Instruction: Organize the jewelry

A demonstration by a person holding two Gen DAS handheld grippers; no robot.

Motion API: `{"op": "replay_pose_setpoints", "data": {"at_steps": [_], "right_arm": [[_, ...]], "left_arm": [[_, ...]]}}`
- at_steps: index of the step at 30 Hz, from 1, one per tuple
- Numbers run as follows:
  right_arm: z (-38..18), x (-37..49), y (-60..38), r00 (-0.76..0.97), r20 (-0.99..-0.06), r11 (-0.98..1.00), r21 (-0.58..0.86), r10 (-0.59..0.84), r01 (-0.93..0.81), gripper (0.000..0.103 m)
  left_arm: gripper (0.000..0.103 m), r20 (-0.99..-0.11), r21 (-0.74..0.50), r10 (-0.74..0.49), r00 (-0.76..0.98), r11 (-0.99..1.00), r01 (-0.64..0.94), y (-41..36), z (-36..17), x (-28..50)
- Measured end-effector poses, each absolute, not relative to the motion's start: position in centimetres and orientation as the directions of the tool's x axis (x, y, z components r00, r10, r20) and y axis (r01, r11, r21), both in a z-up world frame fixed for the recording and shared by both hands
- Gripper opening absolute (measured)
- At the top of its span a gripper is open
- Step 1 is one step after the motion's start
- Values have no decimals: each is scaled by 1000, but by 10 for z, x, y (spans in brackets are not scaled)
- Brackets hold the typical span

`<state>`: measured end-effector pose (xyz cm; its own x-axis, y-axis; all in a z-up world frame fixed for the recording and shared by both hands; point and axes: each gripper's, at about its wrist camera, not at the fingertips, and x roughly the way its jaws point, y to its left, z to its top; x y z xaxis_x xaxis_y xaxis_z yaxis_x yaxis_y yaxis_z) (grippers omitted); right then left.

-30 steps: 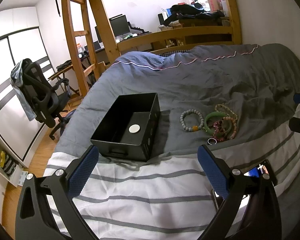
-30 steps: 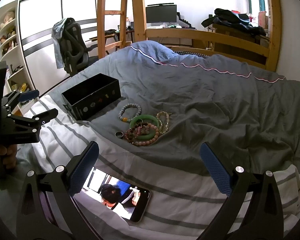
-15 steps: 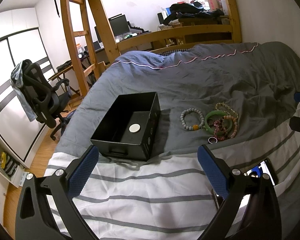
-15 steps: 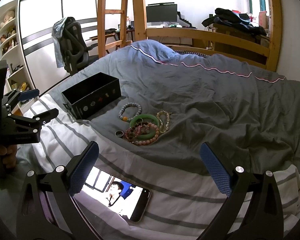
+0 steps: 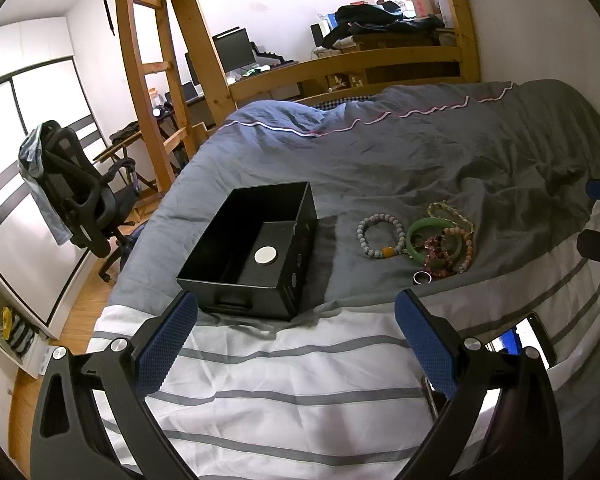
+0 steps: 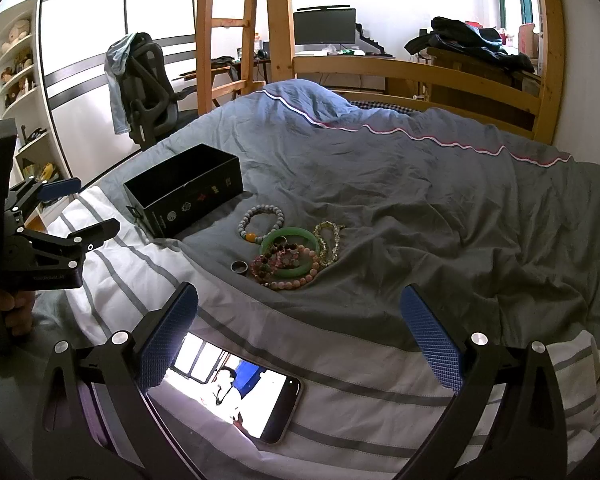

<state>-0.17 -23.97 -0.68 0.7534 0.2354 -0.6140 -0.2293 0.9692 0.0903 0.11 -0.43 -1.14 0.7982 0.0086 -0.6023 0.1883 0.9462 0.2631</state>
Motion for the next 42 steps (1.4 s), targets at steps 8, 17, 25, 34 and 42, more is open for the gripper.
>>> {"op": "replay_pose_setpoints", "data": {"at_steps": [8,17,25,34,42], "right_arm": [[-5,0,-240,753,-614,969,90,236,-229,100],[-25,9,-248,732,-648,977,113,209,-179,100],[-20,35,-261,720,-654,972,177,232,-152,98],[-39,102,-242,648,-722,968,134,243,-213,56],[-95,151,-244,566,-775,960,214,280,-182,31]], "left_arm": [[97,-618,317,34,786,925,208,-10,-13,3],[97,-623,269,-50,781,923,273,-32,-24,28],[97,-685,207,-119,718,914,348,-59,-39,63],[78,-733,194,-135,666,898,396,-93,-78,118],[55,-798,99,-129,589,935,339,-87,-106,157]]}}
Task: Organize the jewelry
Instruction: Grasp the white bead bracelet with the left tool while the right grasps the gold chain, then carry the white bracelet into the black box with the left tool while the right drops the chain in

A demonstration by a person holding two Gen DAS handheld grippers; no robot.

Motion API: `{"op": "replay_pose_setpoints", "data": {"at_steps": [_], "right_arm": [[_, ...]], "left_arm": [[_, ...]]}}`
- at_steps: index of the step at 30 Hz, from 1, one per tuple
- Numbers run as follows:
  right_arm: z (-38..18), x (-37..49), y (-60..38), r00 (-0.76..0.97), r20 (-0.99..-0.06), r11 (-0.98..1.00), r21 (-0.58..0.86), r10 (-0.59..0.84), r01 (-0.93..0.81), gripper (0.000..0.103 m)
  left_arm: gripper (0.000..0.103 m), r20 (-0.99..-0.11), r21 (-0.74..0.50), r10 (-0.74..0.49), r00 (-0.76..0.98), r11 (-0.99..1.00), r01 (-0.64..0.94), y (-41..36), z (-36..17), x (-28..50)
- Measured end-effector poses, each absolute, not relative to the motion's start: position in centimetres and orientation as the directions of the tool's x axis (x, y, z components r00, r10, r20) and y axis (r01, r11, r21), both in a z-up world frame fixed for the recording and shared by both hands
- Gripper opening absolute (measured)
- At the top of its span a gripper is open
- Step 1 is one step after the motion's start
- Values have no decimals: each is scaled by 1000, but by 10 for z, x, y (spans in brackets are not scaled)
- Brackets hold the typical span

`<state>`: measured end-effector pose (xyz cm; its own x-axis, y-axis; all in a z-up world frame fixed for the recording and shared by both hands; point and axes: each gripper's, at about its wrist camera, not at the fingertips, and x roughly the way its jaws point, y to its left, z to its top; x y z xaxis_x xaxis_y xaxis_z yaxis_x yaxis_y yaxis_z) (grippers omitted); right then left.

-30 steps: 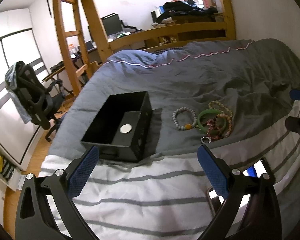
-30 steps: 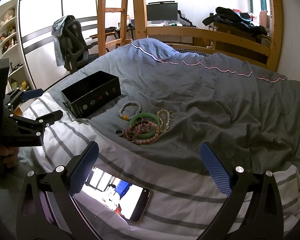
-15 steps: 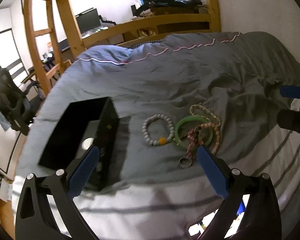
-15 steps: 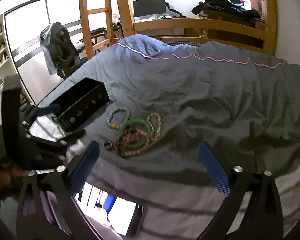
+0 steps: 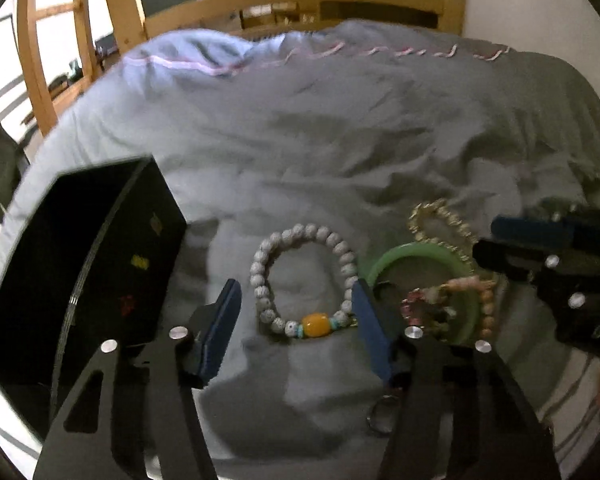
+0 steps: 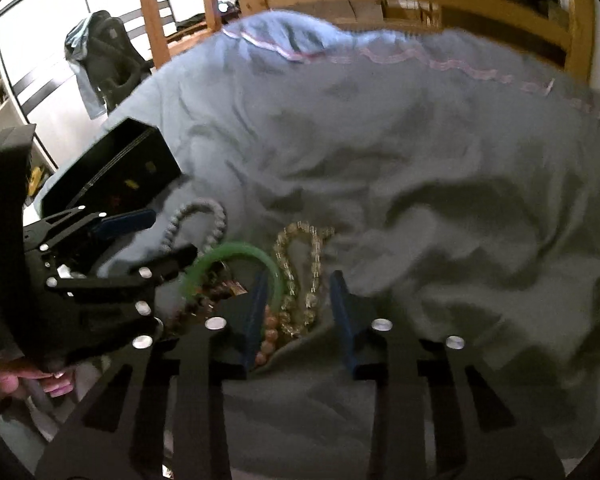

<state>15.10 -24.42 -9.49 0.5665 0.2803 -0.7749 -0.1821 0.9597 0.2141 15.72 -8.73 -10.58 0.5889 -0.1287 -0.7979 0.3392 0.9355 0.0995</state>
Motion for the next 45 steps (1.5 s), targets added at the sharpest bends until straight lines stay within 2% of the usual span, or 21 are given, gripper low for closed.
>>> {"op": "replay_pose_setpoints", "data": {"at_steps": [3,5,7,9,12,24,45], "right_arm": [[-108,158,-238,538,-792,956,206,288,-207,30],[-111,160,-235,535,-793,955,202,291,-219,23],[-110,160,-235,539,-785,951,216,305,-224,17],[-107,158,-235,549,-775,949,222,312,-224,13],[-102,156,-237,573,-756,948,238,318,-211,9],[-66,144,-256,708,-645,953,262,290,-152,9],[-61,143,-255,733,-621,957,248,277,-152,9]], "left_arm": [[54,-800,100,-132,585,932,348,-90,-112,162],[51,-794,102,-138,592,930,354,-92,-112,165],[39,-795,86,-158,586,927,366,-92,-113,167],[15,-798,96,-149,584,925,367,-93,-113,165],[9,-803,83,-157,575,926,369,-93,-112,165],[8,-717,55,-217,663,930,364,-85,-73,147],[8,-654,34,-262,710,927,373,-79,-41,139]]}}
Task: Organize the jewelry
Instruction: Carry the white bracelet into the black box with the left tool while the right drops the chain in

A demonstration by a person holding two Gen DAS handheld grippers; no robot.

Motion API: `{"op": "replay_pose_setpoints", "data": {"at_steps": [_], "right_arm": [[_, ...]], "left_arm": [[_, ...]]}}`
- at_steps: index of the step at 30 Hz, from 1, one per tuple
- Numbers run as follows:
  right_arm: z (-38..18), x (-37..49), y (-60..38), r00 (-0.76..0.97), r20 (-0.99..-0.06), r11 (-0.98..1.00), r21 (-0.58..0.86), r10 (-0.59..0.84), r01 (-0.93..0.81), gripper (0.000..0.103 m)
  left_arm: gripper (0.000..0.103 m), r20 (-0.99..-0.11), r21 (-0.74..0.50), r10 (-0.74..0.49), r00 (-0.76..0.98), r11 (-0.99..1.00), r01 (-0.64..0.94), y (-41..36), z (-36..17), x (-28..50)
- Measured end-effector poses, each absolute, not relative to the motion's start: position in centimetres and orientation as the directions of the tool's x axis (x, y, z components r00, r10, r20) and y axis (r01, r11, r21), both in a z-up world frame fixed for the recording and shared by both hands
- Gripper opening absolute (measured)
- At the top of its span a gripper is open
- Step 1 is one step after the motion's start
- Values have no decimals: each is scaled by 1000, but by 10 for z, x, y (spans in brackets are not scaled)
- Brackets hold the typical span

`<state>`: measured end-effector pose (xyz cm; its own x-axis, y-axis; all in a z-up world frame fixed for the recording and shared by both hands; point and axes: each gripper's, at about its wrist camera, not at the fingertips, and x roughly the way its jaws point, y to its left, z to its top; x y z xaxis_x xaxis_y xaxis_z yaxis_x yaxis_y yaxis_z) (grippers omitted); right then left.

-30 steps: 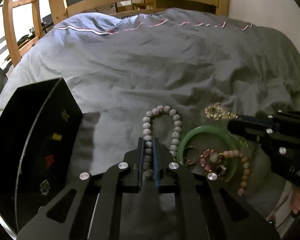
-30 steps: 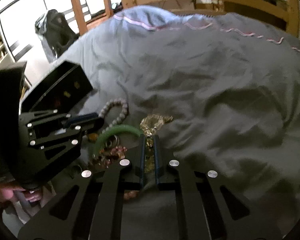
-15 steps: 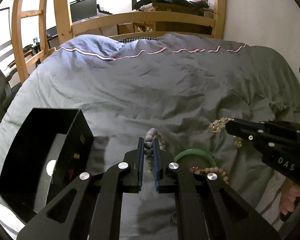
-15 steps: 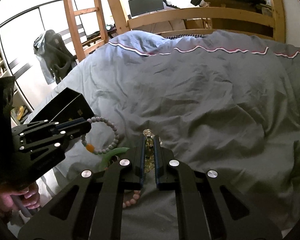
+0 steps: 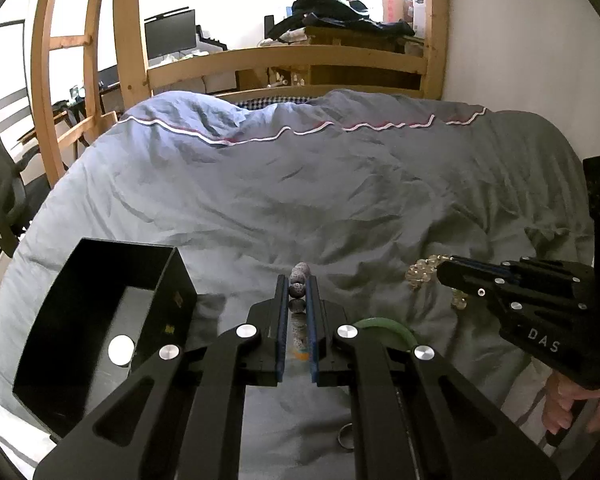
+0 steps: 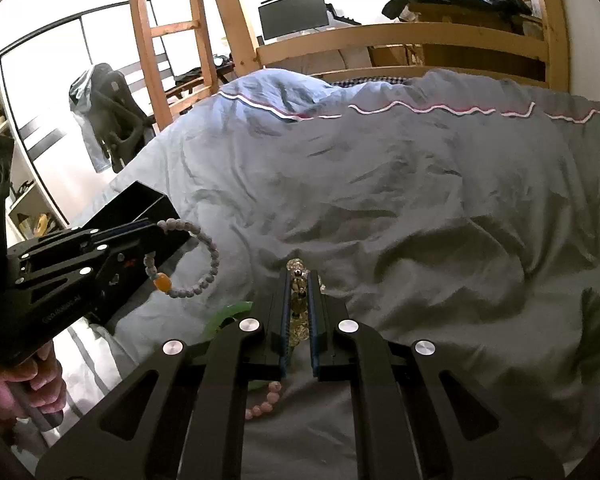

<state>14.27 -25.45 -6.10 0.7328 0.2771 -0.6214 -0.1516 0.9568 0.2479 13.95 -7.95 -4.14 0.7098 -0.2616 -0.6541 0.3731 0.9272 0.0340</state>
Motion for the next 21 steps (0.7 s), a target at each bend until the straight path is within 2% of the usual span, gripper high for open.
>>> {"op": "replay_pose_setpoints", "data": {"at_steps": [11,21], "right_arm": [[-41,129,-242,748,-602,960,208,278,-189,9],[-17,104,-230,746,-621,970,161,242,-181,9]], "left_arm": [[8,-656,61,-232,719,932,357,-75,-25,128],[8,-682,35,-239,691,933,358,-59,-6,113]]}}
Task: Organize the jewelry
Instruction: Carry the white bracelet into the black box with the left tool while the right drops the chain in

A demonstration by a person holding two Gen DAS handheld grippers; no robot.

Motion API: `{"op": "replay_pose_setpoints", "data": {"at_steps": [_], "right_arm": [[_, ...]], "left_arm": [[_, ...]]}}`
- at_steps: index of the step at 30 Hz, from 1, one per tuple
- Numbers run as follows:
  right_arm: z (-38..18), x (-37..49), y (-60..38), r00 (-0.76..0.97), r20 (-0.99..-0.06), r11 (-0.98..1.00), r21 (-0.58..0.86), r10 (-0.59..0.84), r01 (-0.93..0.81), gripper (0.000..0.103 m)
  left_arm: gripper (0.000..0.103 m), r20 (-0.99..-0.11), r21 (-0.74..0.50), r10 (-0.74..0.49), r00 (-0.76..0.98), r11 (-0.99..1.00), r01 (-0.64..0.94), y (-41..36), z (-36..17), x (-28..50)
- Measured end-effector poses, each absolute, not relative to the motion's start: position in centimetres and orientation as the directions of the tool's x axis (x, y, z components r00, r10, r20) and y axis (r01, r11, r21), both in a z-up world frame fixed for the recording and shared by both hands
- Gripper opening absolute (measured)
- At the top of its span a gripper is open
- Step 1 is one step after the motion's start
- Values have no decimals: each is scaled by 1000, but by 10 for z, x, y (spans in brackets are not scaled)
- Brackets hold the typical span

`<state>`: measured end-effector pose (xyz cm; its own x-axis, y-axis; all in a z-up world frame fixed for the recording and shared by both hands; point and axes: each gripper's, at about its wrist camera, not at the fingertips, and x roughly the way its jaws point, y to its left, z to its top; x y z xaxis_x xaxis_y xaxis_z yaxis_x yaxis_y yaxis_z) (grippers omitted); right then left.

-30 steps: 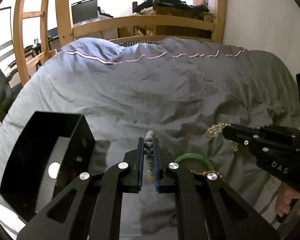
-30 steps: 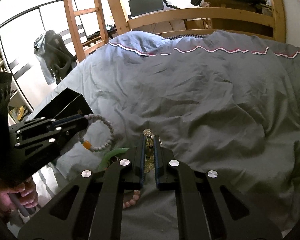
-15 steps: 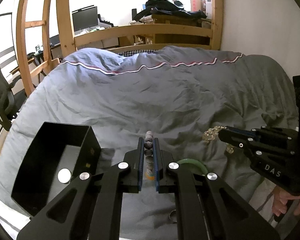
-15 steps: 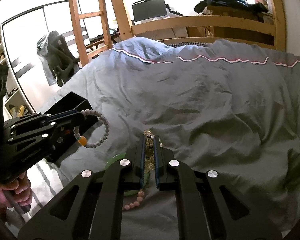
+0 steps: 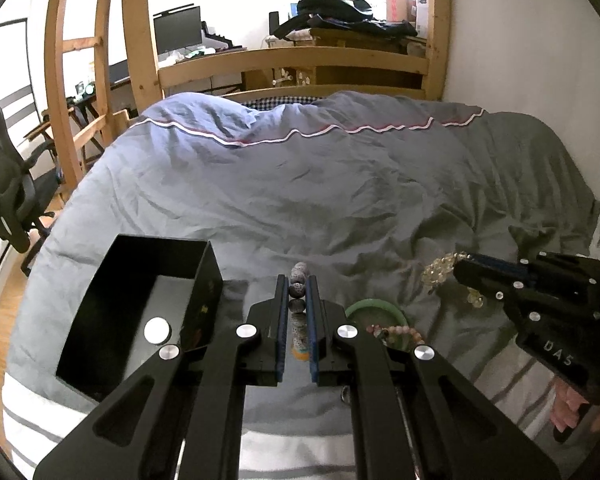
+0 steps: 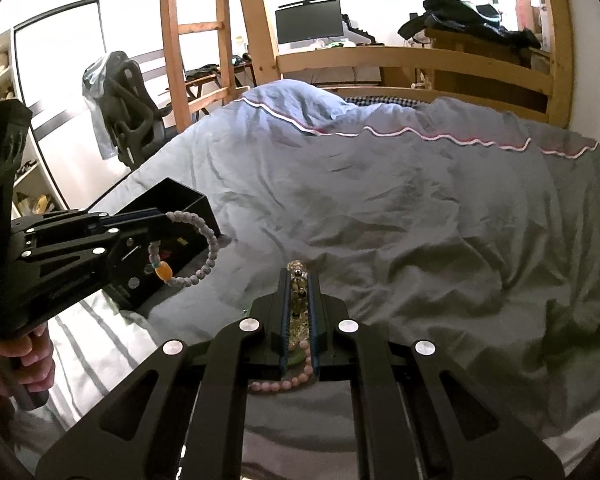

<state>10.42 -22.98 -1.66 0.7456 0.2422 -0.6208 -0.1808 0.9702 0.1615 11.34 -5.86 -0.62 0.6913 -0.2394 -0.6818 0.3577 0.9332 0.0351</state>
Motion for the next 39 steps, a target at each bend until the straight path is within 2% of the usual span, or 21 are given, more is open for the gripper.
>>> {"op": "replay_pose_setpoints", "data": {"at_steps": [19,39], "right_arm": [[23,118,-169,752,-615,971,118,235,-207,9],[31,165,-80,725,-617,946,114,307,-303,9]], "left_arm": [[8,-655,-19,-227,721,958,285,7,26,117],[8,-701,-119,-210,682,977,178,79,21,148]]}}
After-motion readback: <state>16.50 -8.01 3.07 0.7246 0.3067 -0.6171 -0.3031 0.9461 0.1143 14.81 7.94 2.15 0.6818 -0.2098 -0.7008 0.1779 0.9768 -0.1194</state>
